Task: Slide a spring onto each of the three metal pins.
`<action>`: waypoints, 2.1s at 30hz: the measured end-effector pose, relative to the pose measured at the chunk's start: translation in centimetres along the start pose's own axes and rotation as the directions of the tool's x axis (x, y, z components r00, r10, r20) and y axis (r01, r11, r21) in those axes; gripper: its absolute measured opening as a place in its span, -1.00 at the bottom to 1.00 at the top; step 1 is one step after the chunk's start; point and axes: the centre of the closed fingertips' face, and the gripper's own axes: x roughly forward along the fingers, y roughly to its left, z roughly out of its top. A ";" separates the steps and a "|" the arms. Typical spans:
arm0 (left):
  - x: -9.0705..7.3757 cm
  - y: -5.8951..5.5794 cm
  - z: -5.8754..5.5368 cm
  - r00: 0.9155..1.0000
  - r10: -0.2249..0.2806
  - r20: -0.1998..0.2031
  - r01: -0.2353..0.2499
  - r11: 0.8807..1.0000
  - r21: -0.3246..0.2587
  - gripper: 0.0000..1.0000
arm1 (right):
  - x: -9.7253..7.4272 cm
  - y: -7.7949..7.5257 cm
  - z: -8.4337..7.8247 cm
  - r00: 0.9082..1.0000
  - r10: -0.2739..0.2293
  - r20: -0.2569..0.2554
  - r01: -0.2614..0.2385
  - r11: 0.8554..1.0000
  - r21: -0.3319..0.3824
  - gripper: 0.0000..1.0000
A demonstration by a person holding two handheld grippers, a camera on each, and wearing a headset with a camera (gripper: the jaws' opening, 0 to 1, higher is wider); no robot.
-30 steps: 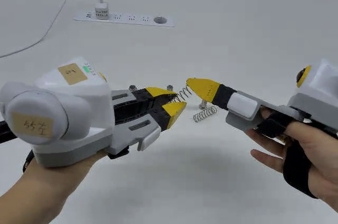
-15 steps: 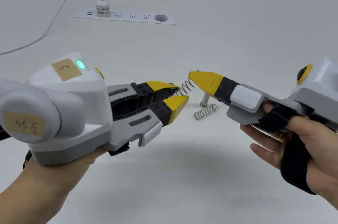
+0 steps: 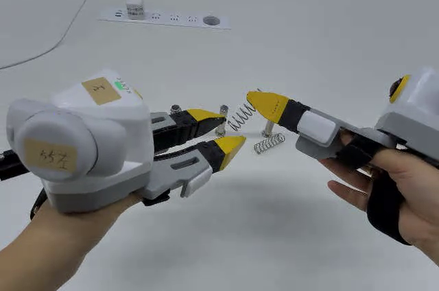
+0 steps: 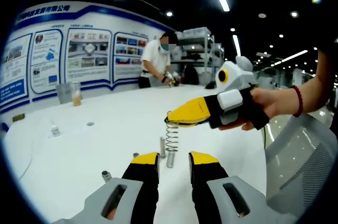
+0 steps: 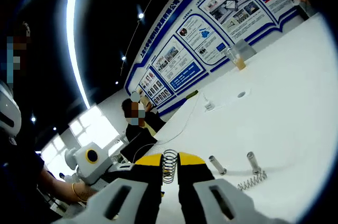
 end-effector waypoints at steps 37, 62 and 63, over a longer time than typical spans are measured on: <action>-2.4 1.8 -3.6 0.988 0.100 -0.120 -0.099 0.995 0.008 0.15 | 4.8 -3.8 0.7 0.990 -0.133 -0.052 0.093 0.876 -0.472 -0.78; -3.2 2.7 -4.5 0.979 0.152 -0.137 -0.158 0.987 -0.031 0.42 | 6.3 -5.4 -1.0 0.976 -0.190 -0.102 0.094 0.802 -0.590 -0.78; -3.2 2.8 -4.5 0.978 0.154 -0.138 -0.160 0.987 -0.033 0.43 | 6.3 -5.4 -1.1 0.976 -0.190 -0.104 0.093 0.801 -0.591 -0.78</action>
